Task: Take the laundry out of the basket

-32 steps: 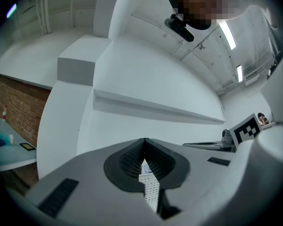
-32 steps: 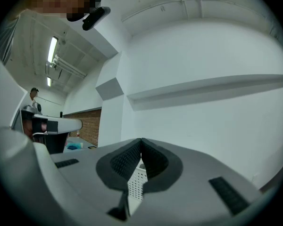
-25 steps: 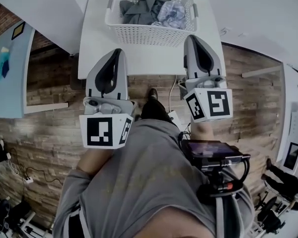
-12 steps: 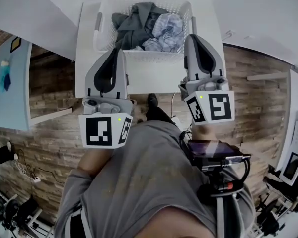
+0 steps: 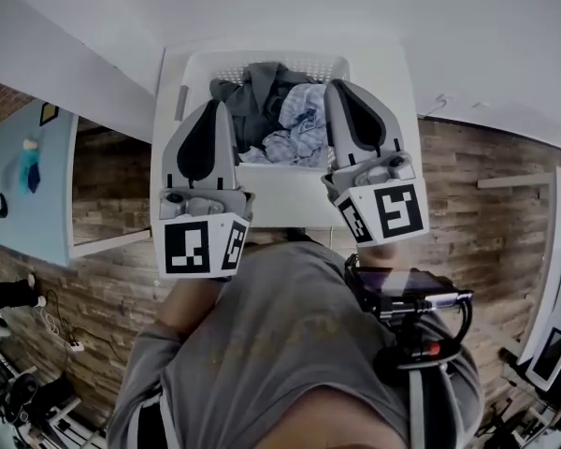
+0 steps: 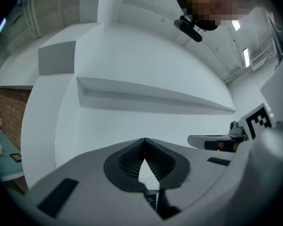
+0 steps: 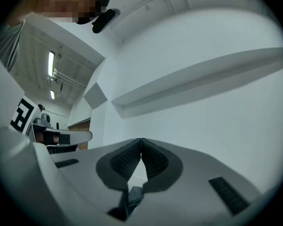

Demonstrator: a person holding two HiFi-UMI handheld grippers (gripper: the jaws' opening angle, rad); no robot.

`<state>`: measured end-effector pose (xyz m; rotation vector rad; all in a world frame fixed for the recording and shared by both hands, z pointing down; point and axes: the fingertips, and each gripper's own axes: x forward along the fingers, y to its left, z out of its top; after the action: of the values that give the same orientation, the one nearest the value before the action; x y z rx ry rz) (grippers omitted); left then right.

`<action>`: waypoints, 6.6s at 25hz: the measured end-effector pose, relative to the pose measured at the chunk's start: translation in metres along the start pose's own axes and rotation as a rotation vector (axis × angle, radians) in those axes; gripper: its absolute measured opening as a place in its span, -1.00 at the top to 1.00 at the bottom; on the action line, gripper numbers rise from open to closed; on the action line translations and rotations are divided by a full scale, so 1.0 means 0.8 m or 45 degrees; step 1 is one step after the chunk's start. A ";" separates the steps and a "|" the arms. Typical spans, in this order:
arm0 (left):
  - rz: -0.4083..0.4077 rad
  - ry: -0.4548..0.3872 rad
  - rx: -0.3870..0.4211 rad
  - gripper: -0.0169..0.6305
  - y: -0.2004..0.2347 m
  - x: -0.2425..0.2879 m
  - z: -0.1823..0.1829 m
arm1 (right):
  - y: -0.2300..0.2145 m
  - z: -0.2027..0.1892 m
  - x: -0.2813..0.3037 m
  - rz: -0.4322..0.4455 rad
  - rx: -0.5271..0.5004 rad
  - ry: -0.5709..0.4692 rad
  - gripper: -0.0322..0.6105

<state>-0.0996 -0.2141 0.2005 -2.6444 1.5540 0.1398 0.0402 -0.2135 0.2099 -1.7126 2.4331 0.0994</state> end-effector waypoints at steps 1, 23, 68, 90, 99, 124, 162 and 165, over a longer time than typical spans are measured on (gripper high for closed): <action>0.012 0.000 0.007 0.92 0.002 0.006 0.002 | -0.002 0.002 0.006 0.013 0.006 -0.009 0.88; 0.002 0.277 -0.081 0.92 0.062 0.119 -0.094 | -0.050 -0.062 0.098 0.035 0.121 0.109 0.88; -0.318 1.070 -0.371 -0.08 0.033 0.171 -0.349 | -0.083 -0.117 0.152 -0.057 0.357 0.171 0.88; -0.264 0.857 -0.308 0.84 0.040 0.155 -0.263 | -0.080 -0.041 0.050 -0.173 0.217 0.043 0.88; -0.221 0.699 -0.252 0.85 0.027 0.125 -0.188 | -0.058 -0.012 -0.005 -0.133 0.205 -0.037 0.88; -0.019 0.162 -0.095 0.86 0.086 0.106 0.070 | 0.010 0.034 -0.025 0.149 0.206 -0.150 0.88; 0.240 -0.147 0.074 0.87 0.156 -0.209 0.242 | 0.170 0.044 -0.137 0.239 0.115 -0.061 0.88; 0.235 -0.122 0.043 0.87 0.156 -0.215 0.220 | 0.179 0.039 -0.141 0.244 0.110 -0.047 0.88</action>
<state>-0.2993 -0.1068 0.0431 -2.4265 1.7496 0.2440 -0.0545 -0.0551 0.1932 -1.4278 2.5286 0.0482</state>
